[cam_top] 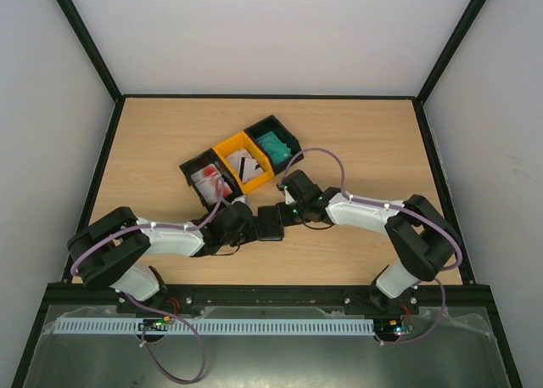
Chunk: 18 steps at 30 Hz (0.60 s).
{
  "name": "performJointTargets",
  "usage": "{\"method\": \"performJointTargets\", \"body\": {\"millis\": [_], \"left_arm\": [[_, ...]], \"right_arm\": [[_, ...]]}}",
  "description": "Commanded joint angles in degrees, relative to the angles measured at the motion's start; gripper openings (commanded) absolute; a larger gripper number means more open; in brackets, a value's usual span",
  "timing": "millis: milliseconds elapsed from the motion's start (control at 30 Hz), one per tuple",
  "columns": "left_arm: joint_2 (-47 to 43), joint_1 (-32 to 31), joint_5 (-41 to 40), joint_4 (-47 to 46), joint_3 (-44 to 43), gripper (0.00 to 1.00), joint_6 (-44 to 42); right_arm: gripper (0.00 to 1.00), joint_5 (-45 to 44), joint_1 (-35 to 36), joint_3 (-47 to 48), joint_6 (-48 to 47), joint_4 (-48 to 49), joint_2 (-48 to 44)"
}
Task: Put the credit cards into the card holder
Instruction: Close the card holder at the center of the board.
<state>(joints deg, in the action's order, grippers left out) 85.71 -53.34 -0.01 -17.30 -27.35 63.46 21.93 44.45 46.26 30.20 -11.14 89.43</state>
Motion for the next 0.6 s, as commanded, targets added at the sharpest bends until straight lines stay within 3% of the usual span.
{"method": "performJointTargets", "body": {"millis": [0, 567], "left_arm": [[2.8, -0.6, 1.1, 6.6, 1.5, 0.36, 0.0], [3.7, -0.6, 1.3, 6.0, 1.6, 0.36, -0.2]], "right_arm": [[0.17, -1.0, 0.6, 1.7, -0.9, -1.7, 2.1], [0.11, -0.7, 1.1, 0.7, -0.5, -2.9, 4.1]]}}
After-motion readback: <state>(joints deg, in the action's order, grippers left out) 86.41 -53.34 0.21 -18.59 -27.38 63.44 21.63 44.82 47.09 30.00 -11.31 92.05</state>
